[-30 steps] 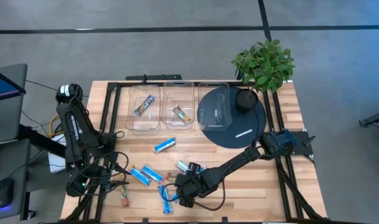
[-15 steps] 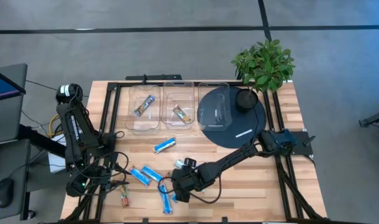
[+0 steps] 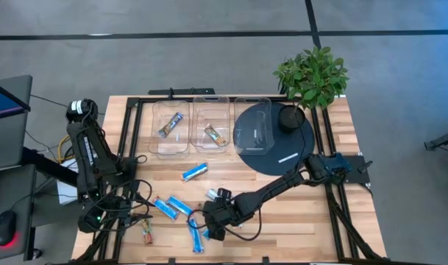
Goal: Pick and place Granola Bars by type
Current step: Put the red granola bar into the right transparent bin
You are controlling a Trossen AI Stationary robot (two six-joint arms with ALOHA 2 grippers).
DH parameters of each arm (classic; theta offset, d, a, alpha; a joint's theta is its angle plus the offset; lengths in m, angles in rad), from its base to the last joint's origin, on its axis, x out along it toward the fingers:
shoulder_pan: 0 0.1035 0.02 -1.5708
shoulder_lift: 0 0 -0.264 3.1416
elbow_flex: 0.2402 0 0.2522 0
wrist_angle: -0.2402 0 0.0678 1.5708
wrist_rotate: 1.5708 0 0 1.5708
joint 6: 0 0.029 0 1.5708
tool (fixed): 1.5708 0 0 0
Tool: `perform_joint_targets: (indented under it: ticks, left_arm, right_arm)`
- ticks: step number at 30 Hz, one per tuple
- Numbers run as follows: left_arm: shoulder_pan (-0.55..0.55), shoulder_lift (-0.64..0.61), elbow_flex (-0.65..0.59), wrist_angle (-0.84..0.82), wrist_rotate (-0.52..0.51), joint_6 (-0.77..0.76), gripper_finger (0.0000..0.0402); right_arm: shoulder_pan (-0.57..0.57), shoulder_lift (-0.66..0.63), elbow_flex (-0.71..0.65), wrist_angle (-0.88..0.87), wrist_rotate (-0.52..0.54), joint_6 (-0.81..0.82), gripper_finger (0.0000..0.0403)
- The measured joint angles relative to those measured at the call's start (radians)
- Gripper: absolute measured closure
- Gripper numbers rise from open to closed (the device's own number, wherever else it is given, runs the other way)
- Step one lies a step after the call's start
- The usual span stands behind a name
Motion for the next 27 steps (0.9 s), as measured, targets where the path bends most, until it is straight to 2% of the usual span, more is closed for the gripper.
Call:
perform_joint_targets:
  ticks: [10,22,27]
  left_arm:
    - [0.000,0.000,0.000,0.000,-0.003,0.000,0.0235]
    - [0.000,0.000,0.000,0.000,-0.003,0.000,0.0235]
    - [0.000,0.000,0.000,0.000,-0.002,0.000,0.0235]
  right_arm:
    - [0.000,-0.001,-0.039,0.049,0.004,0.008,0.0195]
    - [0.000,-0.001,-0.039,0.045,0.018,0.008,0.0300]
    - [0.000,-0.001,-0.039,0.055,0.018,0.003,0.0310]
